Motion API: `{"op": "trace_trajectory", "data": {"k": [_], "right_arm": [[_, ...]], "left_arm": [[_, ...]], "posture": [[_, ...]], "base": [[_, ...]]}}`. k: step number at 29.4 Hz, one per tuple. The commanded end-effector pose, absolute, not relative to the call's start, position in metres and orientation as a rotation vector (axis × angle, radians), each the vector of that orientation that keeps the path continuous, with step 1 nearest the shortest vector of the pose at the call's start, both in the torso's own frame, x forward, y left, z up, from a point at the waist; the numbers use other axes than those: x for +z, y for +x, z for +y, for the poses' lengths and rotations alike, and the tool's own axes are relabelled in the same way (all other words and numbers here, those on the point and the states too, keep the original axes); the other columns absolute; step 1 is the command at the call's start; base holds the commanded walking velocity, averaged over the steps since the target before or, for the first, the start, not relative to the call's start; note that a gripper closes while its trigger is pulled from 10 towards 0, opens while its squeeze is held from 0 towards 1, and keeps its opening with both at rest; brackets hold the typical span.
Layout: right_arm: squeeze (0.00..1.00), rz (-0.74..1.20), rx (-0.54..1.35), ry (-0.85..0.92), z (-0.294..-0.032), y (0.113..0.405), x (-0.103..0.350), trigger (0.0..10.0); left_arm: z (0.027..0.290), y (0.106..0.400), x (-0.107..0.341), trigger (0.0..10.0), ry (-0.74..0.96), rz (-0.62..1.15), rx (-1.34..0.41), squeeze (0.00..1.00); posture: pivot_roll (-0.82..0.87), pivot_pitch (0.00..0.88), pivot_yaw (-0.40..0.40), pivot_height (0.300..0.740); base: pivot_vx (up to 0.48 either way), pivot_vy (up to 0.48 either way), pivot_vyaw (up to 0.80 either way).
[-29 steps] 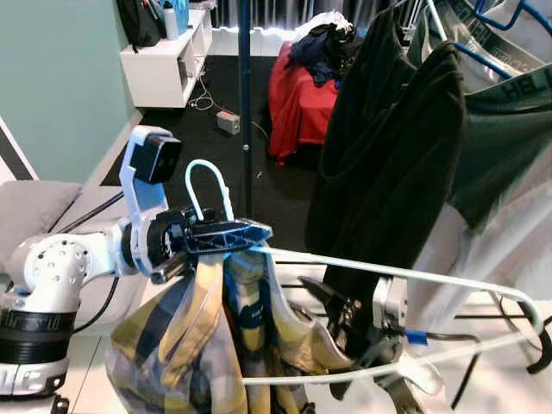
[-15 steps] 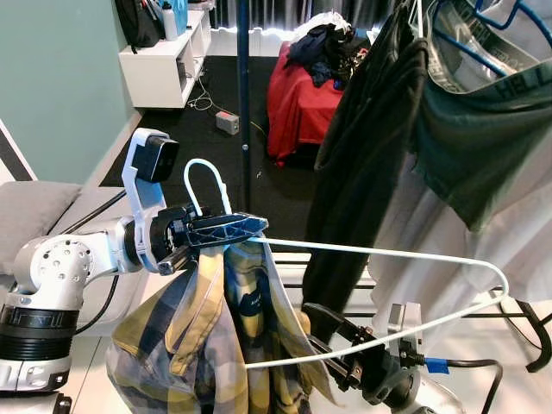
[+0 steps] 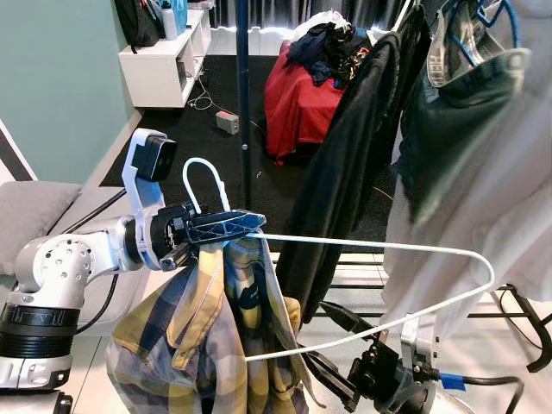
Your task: Hang hanger
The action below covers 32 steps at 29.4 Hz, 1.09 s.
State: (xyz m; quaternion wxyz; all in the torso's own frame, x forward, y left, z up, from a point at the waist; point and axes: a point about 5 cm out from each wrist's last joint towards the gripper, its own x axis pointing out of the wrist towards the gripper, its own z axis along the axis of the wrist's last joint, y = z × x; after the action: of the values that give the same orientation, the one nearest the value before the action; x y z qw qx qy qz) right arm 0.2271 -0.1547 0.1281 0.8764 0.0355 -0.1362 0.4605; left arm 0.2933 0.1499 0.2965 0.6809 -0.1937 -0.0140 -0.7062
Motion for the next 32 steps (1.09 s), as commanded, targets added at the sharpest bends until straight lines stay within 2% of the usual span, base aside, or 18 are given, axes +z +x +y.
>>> {"op": "trace_trajectory", "data": {"k": [1,2,3,32], "right_arm": [[0.10,-0.268,0.952,0.076,-0.158,0.222,0.126,10.0],[0.10,-0.268,0.952,0.076,-0.158,0.222,0.126,10.0],[0.00,-0.273,0.944,0.081,-0.159,0.221,0.128,10.0],[0.00,-0.262,1.002,0.079,-0.152,0.197,0.131,10.0]], "left_arm": [[0.148,0.292,0.306,10.0,-0.408,-0.077,-1.612,0.00],[0.148,0.292,0.306,10.0,-0.408,-0.077,-1.612,0.00],[0.149,0.292,0.306,10.0,-0.407,-0.078,-1.613,0.00],[0.149,0.295,0.309,10.0,-0.406,-0.097,-1.611,0.00]], "posture": [[0.06,0.237,0.012,0.740],[0.06,0.237,0.012,0.740],[0.06,0.238,0.017,0.740],[0.06,0.216,0.023,0.740]], "base": [[0.000,0.000,0.00],[0.000,0.000,0.00],[0.000,0.000,0.00],[0.000,0.000,0.00]]}}
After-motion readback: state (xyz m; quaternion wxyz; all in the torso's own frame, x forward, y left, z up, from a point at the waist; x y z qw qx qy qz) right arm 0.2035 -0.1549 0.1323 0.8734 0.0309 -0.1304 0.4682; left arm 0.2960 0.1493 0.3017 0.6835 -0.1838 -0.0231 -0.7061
